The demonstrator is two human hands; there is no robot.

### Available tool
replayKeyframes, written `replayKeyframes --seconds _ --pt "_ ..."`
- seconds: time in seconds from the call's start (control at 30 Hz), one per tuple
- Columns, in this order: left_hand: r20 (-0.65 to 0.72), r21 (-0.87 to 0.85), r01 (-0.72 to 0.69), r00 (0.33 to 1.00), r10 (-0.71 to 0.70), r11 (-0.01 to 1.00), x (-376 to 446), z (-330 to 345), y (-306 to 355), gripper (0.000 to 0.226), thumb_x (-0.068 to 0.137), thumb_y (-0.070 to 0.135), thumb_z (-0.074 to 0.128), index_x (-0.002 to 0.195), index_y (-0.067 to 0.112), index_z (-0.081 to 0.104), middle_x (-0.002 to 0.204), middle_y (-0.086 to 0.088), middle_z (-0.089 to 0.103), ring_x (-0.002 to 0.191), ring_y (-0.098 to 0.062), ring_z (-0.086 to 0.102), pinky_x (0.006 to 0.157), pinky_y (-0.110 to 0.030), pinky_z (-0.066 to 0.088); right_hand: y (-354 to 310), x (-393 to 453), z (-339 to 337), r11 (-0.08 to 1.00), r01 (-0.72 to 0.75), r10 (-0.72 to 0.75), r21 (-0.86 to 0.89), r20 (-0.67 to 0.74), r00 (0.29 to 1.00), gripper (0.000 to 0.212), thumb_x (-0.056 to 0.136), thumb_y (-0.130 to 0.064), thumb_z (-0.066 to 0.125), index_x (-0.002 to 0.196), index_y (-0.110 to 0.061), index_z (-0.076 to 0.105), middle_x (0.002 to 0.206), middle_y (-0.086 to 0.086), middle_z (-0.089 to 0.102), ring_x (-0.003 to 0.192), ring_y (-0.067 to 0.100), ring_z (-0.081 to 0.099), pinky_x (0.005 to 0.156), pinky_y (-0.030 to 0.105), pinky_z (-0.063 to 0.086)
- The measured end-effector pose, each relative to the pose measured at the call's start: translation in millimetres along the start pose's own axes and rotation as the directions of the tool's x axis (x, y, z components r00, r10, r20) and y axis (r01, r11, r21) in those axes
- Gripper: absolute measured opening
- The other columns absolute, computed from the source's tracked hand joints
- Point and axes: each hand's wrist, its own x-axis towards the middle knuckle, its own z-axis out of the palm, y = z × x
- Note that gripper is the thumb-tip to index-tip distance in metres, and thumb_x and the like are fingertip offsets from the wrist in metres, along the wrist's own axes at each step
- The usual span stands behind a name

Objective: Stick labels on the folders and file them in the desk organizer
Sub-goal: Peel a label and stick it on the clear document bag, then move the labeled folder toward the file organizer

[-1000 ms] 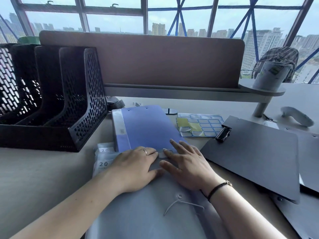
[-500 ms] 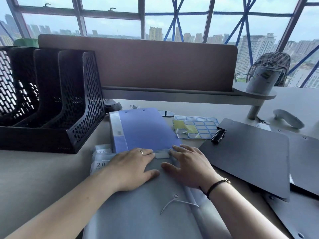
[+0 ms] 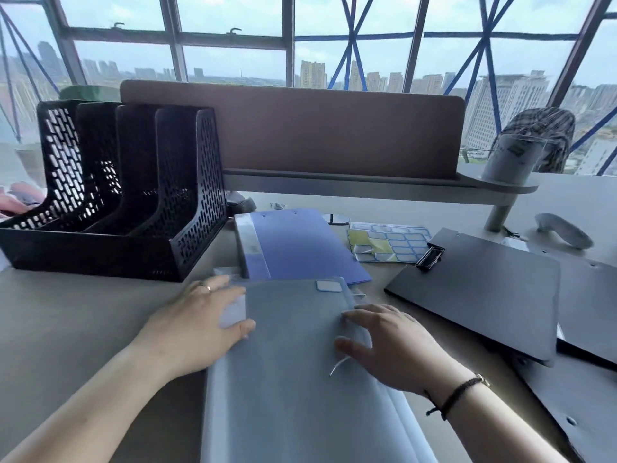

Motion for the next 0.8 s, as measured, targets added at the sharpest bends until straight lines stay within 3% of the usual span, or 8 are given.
replayKeyframes --seconds 0.1,0.23,0.3,0.4,0.5,0.6,0.7,0.8 --pt "0.007 -0.146 0.084 0.996 -0.084 0.986 -21 3 -11 0.064 0.086 0.066 0.054 0.144 0.047 0.035 0.149 0.013 0.036 0.134 -0.008 0.039 0.1 -0.028 0.039 -11 -11 2 1.0 0.012 -0.012 -0.005 -0.011 1.0 0.053 0.095 -0.065 0.041 0.141 -0.037 0.047 0.146 -0.017 0.044 0.139 0.011 0.035 0.111 0.031 0.031" --pt "0.03 -0.4 0.146 0.989 -0.146 0.905 -39 7 -10 0.075 0.082 0.054 0.071 0.146 0.038 0.037 0.138 0.012 0.054 0.113 -0.007 0.051 0.092 -0.026 0.039 -21 -11 13 0.999 -0.019 0.017 -0.045 -0.04 0.999 0.052 0.097 -0.063 0.038 0.141 -0.038 0.045 0.148 -0.014 0.042 0.141 0.014 0.032 0.112 0.036 0.028" --pt "0.03 -0.533 0.183 0.98 -0.198 0.826 -47 7 -3 0.079 0.078 0.043 0.08 0.144 0.033 0.039 0.128 0.013 0.056 0.107 -0.005 0.053 0.09 -0.026 0.04 -23 -9 18 0.998 -0.031 0.029 -0.046 -0.044 0.999 0.049 0.097 -0.062 0.036 0.138 -0.037 0.047 0.147 -0.013 0.045 0.14 0.015 0.035 0.111 0.037 0.028" --pt "0.114 -0.758 0.239 0.965 -0.237 0.607 -53 7 2 0.054 0.073 0.018 0.087 0.111 0.033 0.051 0.098 0.017 0.062 0.084 0.013 0.06 0.076 -0.017 0.042 -25 -6 21 0.999 -0.022 0.021 -0.032 -0.028 0.999 0.048 0.098 -0.06 0.036 0.136 -0.034 0.049 0.144 -0.01 0.047 0.137 0.017 0.04 0.109 0.036 0.031" --pt "0.167 -0.845 0.272 0.952 -0.257 0.46 -51 7 -6 0.04 0.073 0.006 0.085 0.103 0.016 0.061 0.094 0.002 0.071 0.086 0.001 0.068 0.085 -0.021 0.044 -25 -5 17 0.996 -0.018 0.016 0.085 0.017 1.0 0.056 0.095 -0.06 0.045 0.141 -0.029 0.048 0.148 -0.006 0.044 0.136 0.02 0.042 0.109 0.032 0.033" --pt "0.171 -0.886 0.275 0.942 -0.288 0.374 -51 -3 -12 0.024 0.081 -0.003 0.073 0.104 0.004 0.069 0.096 -0.01 0.077 0.097 -0.022 0.072 0.102 -0.038 0.047 -22 -4 19 0.966 -0.008 -0.002 0.257 0.04 0.999 0.066 0.086 -0.065 0.058 0.143 -0.033 0.047 0.154 -0.008 0.039 0.138 0.013 0.039 0.112 0.027 0.033" --pt "0.126 -0.926 0.232 0.934 -0.334 0.298 -51 -16 -17 0.019 0.087 -0.004 0.065 0.104 0.003 0.072 0.099 -0.015 0.076 0.096 -0.03 0.072 0.082 -0.038 0.055 -26 -3 22 0.919 -0.008 0.001 0.395 0.019 1.0 0.072 0.08 -0.063 0.068 0.143 -0.038 0.046 0.151 -0.014 0.041 0.136 0.007 0.041 0.106 0.025 0.037" --pt "0.08 -0.961 0.163 0.938 -0.338 0.225 -50 -28 -25 0.022 0.092 0.0 0.06 0.109 0.007 0.072 0.103 -0.013 0.076 0.098 -0.03 0.072 0.084 -0.042 0.056 -39 1 21 0.807 -0.032 0.035 0.59 0.007 0.999 0.069 0.084 -0.048 0.072 0.145 -0.04 0.041 0.123 -0.016 0.05 0.109 0.007 0.055 0.082 0.023 0.043"
